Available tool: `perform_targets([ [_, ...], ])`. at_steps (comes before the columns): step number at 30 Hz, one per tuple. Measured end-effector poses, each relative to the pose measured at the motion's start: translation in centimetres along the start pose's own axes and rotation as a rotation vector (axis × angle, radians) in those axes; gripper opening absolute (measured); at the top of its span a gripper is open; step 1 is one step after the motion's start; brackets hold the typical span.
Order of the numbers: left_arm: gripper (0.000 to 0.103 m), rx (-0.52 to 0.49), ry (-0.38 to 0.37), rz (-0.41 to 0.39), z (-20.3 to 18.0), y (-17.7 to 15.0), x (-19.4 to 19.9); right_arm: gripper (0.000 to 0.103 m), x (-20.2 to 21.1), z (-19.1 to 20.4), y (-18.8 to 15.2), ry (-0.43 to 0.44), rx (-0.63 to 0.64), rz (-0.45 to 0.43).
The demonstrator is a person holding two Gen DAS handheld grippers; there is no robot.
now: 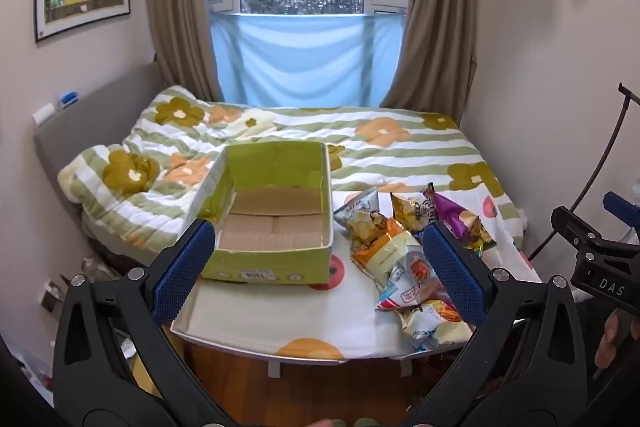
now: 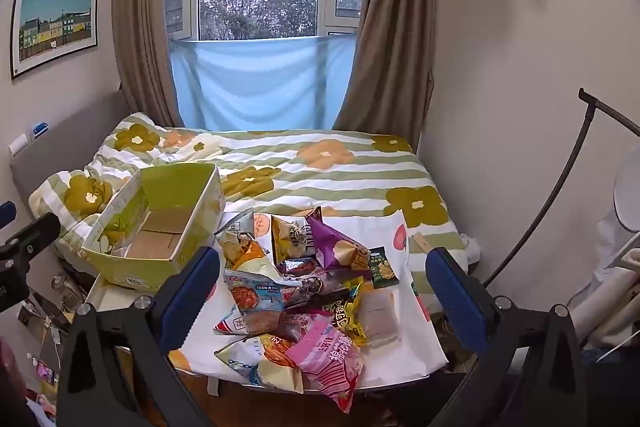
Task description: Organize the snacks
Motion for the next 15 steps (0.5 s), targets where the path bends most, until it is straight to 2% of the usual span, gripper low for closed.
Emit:
perform_targets([
  [2,0.103,0.005,-0.016,0.014,0.01,0.36,-0.33,0.103,-0.02,0.00,-0.02,0.000,-0.004,-0.008],
  [3,0.103,0.005,-0.019,-0.011,0.05,-0.05,0.12,0.103,-0.03,-0.01,0.00,0.001,-0.006,-0.005],
  [7,0.103,0.004,-0.035,-0.033,0.49,0.13,0.02,0.103,0.05,-0.11,0.09,-0.001,-0.017,-0.003],
  [15,0.103,-0.005,-0.044,-0.025,0.39,0.07,-0.57,0.103,0.76,-0.65,0.17,-0.004,-0.024,-0.007],
])
Point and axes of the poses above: each gripper's, at about its wrist camera, not at the fingertips, and x roughly against the way its jaws point, z to its left, y to its top, the point moved 1 cm from there along -x, roughly the way its jaws point, and after that the axes turned 6 degrees about -y, right-handed, at the moved point
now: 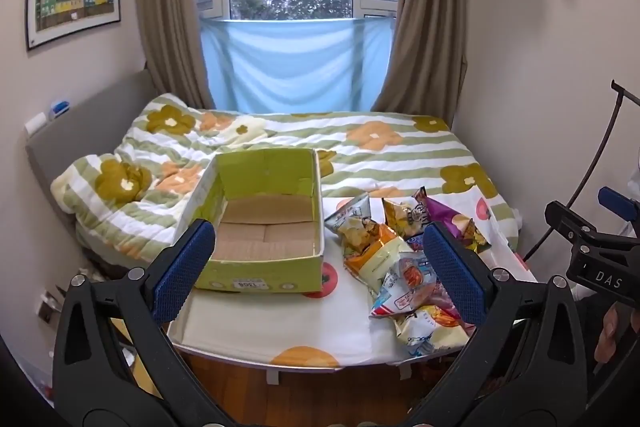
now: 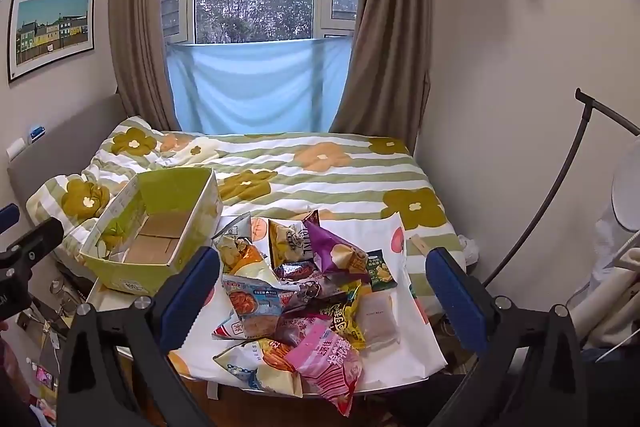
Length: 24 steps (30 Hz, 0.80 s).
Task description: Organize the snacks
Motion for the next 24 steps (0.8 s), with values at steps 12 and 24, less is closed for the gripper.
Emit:
perform_targets([
  [12,0.103,-0.006,0.016,0.013,-0.4,0.2,-0.4,0.103,-1.2,0.6,0.5,0.005,0.009,0.010],
  [24,0.103,-0.011,0.018,0.011,-0.9,0.3,-0.8,0.103,-1.6,0.5,0.8,0.017,0.003,0.007],
])
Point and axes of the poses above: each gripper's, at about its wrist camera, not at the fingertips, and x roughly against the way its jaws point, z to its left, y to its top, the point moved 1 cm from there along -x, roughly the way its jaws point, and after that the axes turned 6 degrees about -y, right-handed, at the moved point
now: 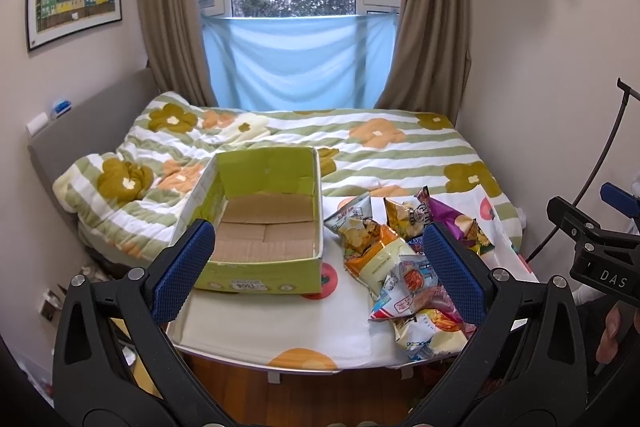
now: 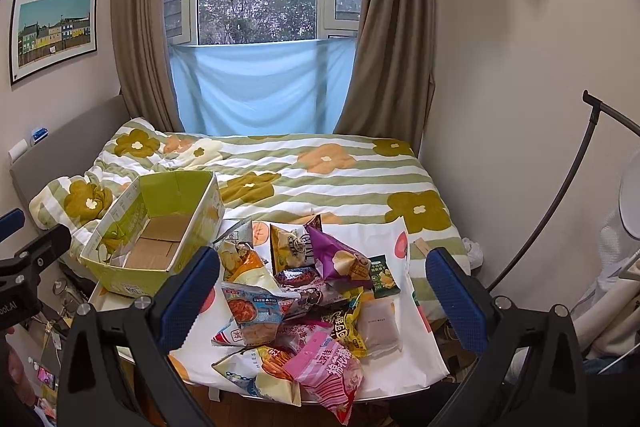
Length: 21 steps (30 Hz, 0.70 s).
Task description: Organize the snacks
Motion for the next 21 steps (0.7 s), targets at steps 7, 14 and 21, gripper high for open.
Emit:
perform_targets([
  [7,0.103,-0.001,-0.001,0.000,-0.05,0.22,-0.06,0.103,-0.08,0.01,0.05,0.000,0.000,0.000],
  [14,0.103,-0.001,0.001,0.000,0.01,0.27,-0.09,0.103,-0.17,0.10,0.18,0.003,0.003,0.000],
  [21,0.103,-0.003,-0.002,0.005,0.00,0.31,-0.11,0.103,-0.11,0.24,0.05,0.002,0.002,-0.001],
])
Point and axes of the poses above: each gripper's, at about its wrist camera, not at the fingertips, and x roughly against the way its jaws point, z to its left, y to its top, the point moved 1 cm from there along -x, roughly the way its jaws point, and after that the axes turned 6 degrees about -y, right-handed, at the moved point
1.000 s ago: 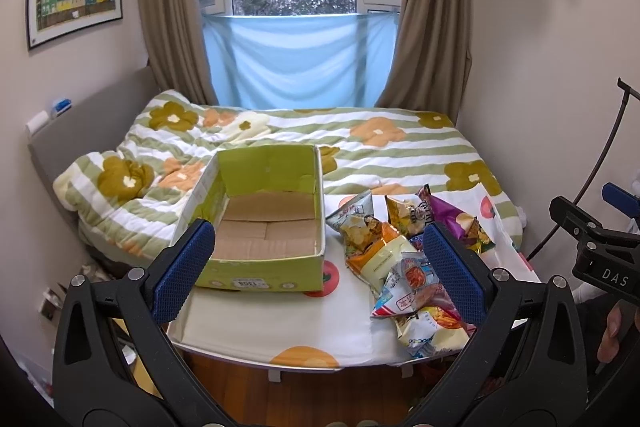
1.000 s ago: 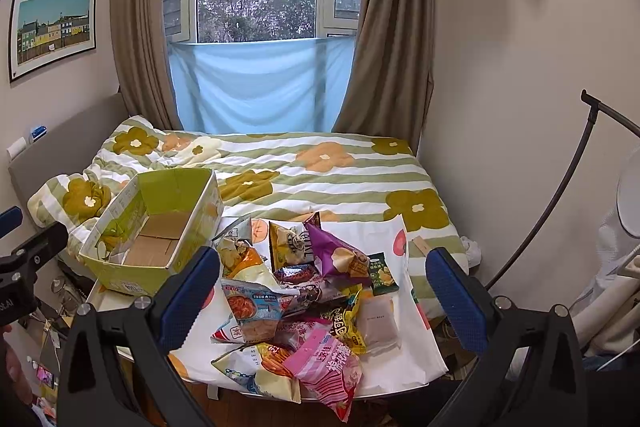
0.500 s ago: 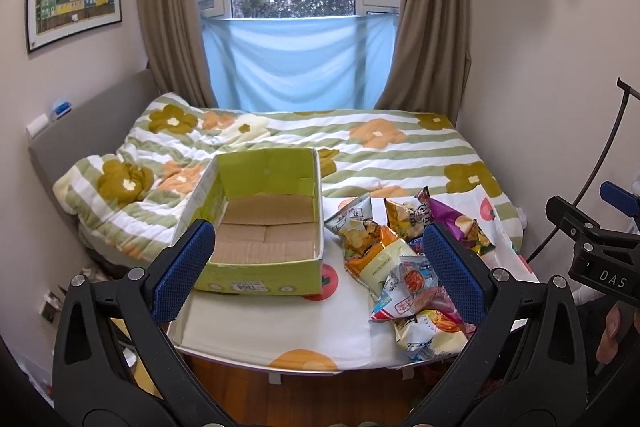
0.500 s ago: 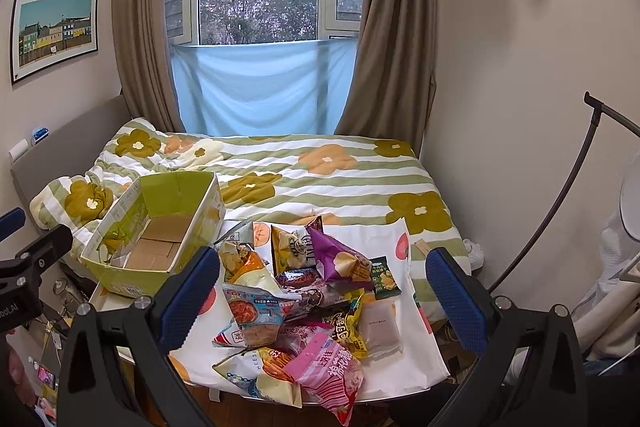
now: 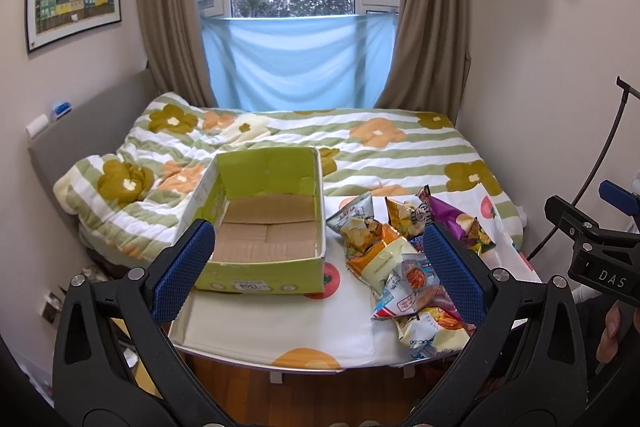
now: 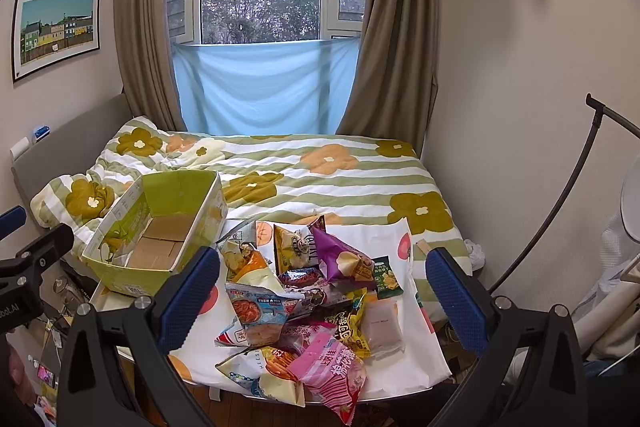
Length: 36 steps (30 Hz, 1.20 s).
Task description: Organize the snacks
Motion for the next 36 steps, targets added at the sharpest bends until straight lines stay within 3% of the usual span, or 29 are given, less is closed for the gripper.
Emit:
perform_targets([
  [36,0.103,-0.001,-0.033,0.000,0.54,0.65,-0.39,0.103,0.11,0.66,-0.10,0.002,0.002,0.002],
])
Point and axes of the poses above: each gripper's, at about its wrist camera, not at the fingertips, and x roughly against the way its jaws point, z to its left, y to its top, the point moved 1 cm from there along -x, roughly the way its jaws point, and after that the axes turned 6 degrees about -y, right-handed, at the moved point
